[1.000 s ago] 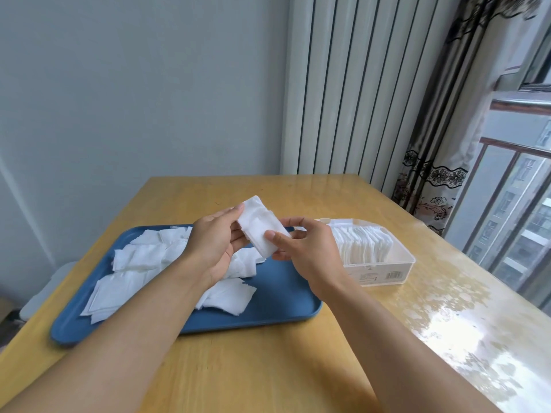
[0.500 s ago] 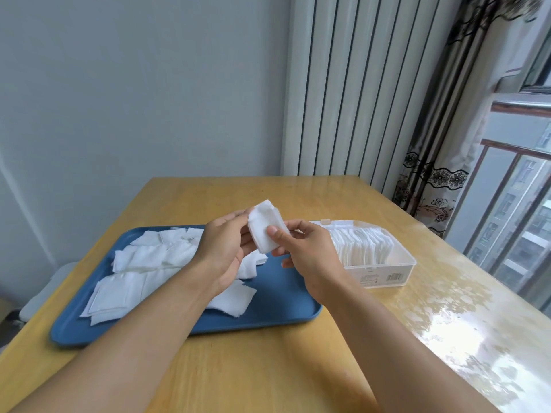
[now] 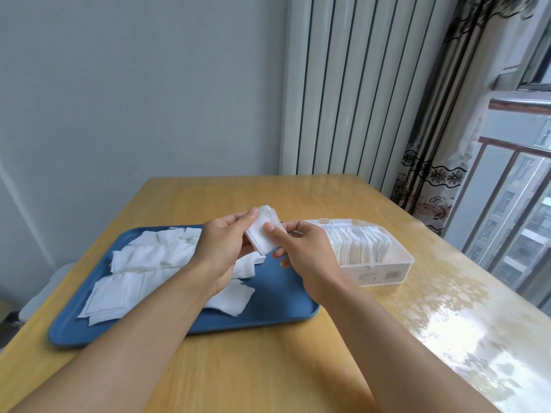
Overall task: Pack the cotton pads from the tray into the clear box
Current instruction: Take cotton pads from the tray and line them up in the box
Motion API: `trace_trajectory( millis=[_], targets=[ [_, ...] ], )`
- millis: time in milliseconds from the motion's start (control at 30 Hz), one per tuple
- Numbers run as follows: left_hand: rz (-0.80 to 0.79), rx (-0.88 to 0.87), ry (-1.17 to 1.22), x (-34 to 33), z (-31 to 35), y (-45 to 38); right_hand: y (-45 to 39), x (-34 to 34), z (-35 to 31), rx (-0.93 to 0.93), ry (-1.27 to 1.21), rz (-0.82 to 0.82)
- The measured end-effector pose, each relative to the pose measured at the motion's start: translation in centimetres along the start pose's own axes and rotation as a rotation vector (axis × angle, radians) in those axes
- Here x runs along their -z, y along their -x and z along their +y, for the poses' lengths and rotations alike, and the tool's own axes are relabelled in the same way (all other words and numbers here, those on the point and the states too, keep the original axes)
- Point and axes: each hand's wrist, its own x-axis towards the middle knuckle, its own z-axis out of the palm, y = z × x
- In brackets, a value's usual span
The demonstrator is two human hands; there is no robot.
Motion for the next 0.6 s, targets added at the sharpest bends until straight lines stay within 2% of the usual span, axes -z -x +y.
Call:
trace_trajectory(
  millis=[233, 367, 467, 600],
  targets=[
    [-0.047, -0.009, -0.026, -0.1, 0.4, 0.2, 0.1, 0.0, -0.1, -0.009, 0.025, 0.008],
    [-0.001, -0.005, -0.054, 0.1, 0.3, -0.1, 0.2, 0.1, -0.3, -0.012, 0.023, 0.016],
    [0.008, 0.041, -0.003, 0.5, 0.9, -0.1, 0.3, 0.1, -0.4, -0.026, 0.071, -0.089],
    [-0.156, 0.091, 0.078, 0.7, 1.4, 0.2, 0.3, -0.7, -0.4, 0.003, 0.04, -0.174]
  ],
)
